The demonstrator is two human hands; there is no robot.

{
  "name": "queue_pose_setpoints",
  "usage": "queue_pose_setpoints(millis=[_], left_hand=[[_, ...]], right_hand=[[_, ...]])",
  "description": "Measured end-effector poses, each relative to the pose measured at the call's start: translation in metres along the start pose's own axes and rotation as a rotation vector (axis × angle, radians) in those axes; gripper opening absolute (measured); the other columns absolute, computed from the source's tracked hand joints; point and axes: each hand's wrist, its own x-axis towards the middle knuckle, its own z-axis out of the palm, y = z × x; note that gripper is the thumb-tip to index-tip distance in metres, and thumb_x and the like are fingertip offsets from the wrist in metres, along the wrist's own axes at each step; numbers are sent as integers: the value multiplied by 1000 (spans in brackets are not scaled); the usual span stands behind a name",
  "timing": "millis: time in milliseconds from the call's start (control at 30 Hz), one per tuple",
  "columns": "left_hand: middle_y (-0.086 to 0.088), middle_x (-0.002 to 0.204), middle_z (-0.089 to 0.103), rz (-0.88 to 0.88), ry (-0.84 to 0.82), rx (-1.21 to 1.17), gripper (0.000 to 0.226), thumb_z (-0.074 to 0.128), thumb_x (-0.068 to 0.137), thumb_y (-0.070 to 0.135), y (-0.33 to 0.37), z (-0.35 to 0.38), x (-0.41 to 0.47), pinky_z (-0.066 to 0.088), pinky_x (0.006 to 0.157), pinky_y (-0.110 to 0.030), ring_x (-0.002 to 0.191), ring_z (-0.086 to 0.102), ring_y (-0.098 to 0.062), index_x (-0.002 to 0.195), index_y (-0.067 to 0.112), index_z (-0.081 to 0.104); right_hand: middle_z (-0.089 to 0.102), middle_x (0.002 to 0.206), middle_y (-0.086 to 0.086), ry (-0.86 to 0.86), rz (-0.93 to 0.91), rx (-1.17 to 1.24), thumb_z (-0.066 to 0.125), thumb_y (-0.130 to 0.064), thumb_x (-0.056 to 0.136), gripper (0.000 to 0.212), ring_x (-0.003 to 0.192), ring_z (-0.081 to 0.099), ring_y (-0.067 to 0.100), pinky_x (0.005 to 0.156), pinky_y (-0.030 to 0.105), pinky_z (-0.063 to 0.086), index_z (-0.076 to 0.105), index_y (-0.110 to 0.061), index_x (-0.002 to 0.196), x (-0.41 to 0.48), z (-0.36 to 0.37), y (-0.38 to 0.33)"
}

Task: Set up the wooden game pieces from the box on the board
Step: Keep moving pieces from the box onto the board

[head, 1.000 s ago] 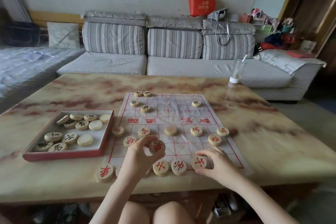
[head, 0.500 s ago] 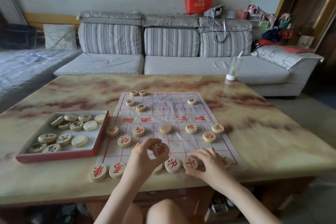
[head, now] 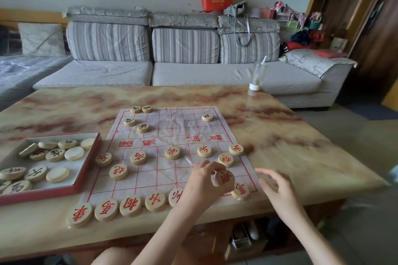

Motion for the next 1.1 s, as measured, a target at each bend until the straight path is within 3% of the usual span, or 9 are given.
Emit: queue_pose_setpoints(millis=[133,300,500,767,833,967,1100], left_hand=[[1,106,60,71,-39,18,40,72,71,34,16,36,20,39,89,-22,99,50,-16,107,18,63],[0,102,63,82,-106,36,58,52,64,58,23,66,36,47,87,-32,99,53,-18,105,19,65],[0,99,66,107,-145,136,68,45,56,66,22,81,40,41,90,-29,102,49,-19,104,22,67],[5,111,66,143,-216,213,79,27,57,65,26,82,36,28,91,-23,106,44,-19,117,25,61],[5,113,65,134,-228,209,80,28,56,65,25,81,34,27,94,-24,110,42,-17,120,26,58],[5,122,60,98,-194,197,57,55,75,57,22,74,34,24,99,-29,121,38,-16,124,28,54],[9,128,56,98,-137,179,49,60,79,48,15,55,33,24,102,-30,125,35,-13,123,28,55]], right_hand=[[62,104,-6,-11,98,66,60,-8,87,24,106,52,11,84,15,38,67,-27,101,-8,-13,20],[65,98,-14,16,154,148,60,-9,88,26,102,56,12,86,21,44,67,-31,98,-14,-23,35],[66,104,-19,-2,159,194,57,-4,88,32,105,54,-9,84,-3,37,65,-34,97,-16,-27,37],[67,104,-14,17,132,182,59,-3,86,32,104,58,-3,92,12,42,66,-33,96,-18,-21,39],[67,105,-15,10,135,171,59,-4,87,30,106,57,1,93,14,41,66,-31,98,-17,-20,39],[64,108,-16,-15,144,166,58,-7,88,30,109,54,-2,87,-1,35,64,-34,98,-13,-18,33],[63,108,-16,-50,153,161,59,-10,88,26,110,53,2,89,12,39,64,-33,100,-8,-16,25]])
